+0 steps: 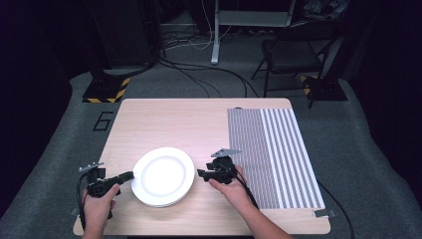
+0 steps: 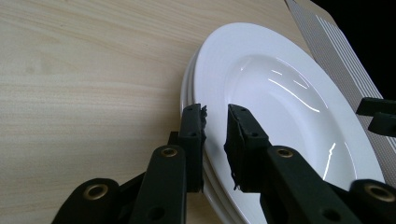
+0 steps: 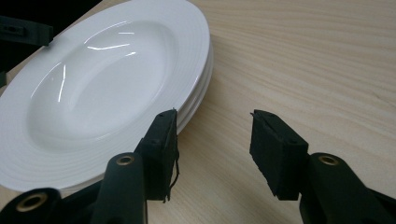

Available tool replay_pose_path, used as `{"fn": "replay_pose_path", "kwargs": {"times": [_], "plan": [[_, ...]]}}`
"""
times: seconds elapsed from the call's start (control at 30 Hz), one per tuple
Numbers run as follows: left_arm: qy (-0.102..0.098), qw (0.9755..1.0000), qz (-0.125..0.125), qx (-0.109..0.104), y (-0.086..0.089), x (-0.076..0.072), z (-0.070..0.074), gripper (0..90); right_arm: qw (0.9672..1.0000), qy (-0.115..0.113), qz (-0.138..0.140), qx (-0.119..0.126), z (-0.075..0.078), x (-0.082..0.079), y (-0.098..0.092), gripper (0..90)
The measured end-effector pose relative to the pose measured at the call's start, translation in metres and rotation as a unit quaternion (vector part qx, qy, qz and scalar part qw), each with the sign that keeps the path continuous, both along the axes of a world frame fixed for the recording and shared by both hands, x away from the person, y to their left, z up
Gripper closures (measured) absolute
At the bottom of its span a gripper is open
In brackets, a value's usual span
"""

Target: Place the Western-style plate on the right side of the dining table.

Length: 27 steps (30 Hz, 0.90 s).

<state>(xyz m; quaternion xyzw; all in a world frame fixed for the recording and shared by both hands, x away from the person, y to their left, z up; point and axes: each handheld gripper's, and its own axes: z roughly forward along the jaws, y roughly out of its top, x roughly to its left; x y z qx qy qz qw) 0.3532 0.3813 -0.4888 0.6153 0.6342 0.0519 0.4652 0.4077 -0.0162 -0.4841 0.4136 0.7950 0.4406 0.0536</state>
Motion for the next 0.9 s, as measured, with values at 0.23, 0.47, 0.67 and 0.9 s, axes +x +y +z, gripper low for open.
{"fn": "replay_pose_path", "kwargs": {"times": [0.23,0.47,0.67,0.9], "plan": [[0.008,0.9999,0.002,-0.011,0.002,0.0,-0.003,80.5,0.9999,0.006,0.001,0.011,0.0,0.0,0.001,49.6],[0.01,0.9998,0.002,-0.018,0.004,0.0,-0.004,80.9,0.9995,0.015,0.005,0.028,0.0,-0.002,0.003,48.8],[0.009,0.9999,0.0,-0.013,0.003,-0.001,-0.003,81.1,0.9992,0.017,0.021,0.031,-0.002,-0.004,0.009,47.9],[0.008,0.9998,0.004,-0.015,0.002,-0.001,-0.004,81.2,0.9982,0.029,0.035,0.038,-0.006,-0.005,0.016,49.1]]}}
